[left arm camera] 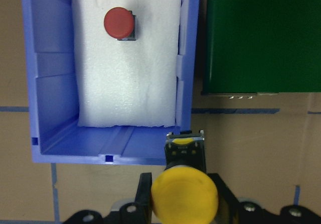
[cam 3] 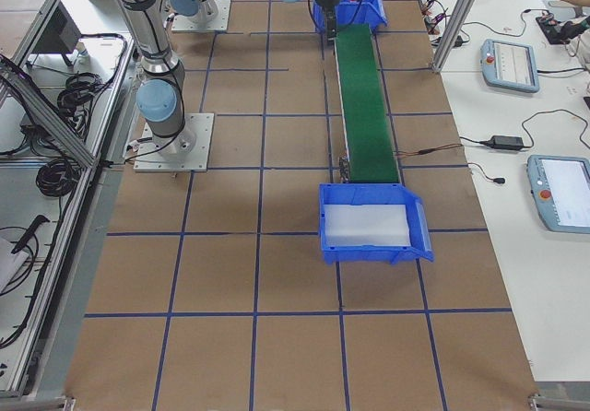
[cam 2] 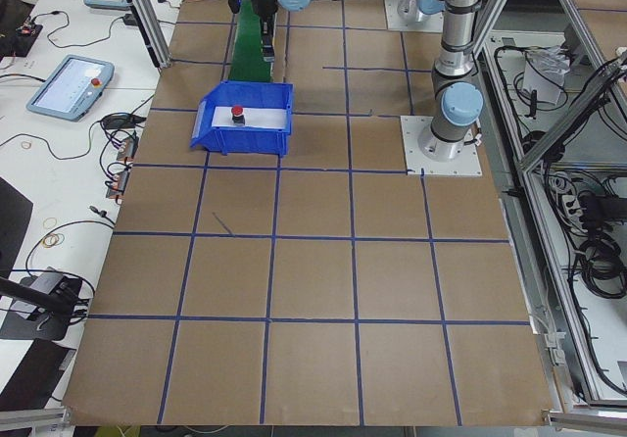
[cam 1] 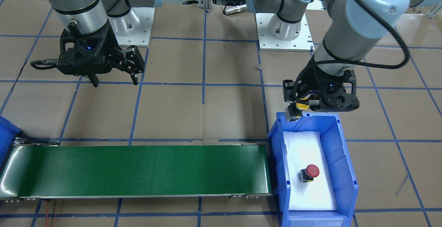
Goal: Transport two buttons from left to right
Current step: 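Lift the yellow button and carry it toward the conveyor belt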
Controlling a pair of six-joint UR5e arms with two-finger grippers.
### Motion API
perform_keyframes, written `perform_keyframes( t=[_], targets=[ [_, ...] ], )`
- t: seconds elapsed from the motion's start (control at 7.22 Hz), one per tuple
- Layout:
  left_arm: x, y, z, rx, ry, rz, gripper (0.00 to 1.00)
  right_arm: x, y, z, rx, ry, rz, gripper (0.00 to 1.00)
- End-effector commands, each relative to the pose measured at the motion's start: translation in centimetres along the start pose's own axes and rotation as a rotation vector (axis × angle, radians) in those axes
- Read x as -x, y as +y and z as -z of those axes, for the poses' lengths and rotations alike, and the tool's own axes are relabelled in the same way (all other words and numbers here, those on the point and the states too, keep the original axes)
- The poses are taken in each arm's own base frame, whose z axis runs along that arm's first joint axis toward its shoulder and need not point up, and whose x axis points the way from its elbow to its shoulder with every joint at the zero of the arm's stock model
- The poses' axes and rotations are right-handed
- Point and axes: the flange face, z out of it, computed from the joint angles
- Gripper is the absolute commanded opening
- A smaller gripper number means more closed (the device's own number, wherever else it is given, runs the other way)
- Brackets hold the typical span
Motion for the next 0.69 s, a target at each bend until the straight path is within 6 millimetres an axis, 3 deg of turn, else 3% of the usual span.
perform_keyframes(
  t=[0.0, 0.55],
  targets=[
    [-5.2, -2.8, -6.7, -0.042, 0.022, 0.019, 0.07, -0.1, -0.1, 0.1, -0.003, 0.000, 0.001, 1.00],
    [-5.8, -4.6, -10.8, -0.035, 0.007, 0.016, 0.07, -0.1, 0.0, 0.0, -0.002, 0.002, 0.001, 1.00]
  ],
)
